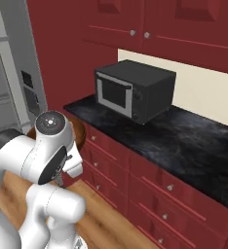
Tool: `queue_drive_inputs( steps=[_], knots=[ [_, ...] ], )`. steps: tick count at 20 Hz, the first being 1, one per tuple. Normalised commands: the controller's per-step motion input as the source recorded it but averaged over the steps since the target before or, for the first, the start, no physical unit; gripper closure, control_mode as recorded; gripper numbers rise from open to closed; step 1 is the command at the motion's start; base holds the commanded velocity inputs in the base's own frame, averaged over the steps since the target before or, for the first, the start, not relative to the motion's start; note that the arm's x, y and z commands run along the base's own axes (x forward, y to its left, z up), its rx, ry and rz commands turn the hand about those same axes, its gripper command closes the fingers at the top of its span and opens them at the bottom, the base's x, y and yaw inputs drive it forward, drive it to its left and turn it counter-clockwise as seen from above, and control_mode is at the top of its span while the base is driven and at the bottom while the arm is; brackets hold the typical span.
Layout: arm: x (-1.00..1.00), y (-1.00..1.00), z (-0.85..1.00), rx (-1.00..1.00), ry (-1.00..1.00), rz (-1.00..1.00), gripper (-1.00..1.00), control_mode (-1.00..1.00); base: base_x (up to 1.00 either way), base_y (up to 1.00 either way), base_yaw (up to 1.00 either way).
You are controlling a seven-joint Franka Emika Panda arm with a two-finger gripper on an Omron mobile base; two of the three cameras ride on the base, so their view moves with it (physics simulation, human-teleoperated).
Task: Place the bowl with the bell pepper and potato on the top shelf of the fridge. Place the bowl with the steaks on the second highest shelf of the fridge.
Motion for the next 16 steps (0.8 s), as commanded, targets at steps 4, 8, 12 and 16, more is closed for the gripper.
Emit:
queue_drive_inputs(
  steps=[4,8,12,16],
  knots=[
    [0.00,0.00,0.00,0.00,0.00,0.00,1.00,1.00,1.00,1.00,0.11],
    [0.00,0.00,0.00,0.00,0.00,0.00,1.00,1.00,1.00,1.00,0.06],
    [0.00,0.00,0.00,0.00,0.00,0.00,1.00,1.00,1.00,1.00,0.02],
    [0.00,0.00,0.00,0.00,0.00,0.00,1.00,1.00,1.00,1.00,0.00]
  ],
)
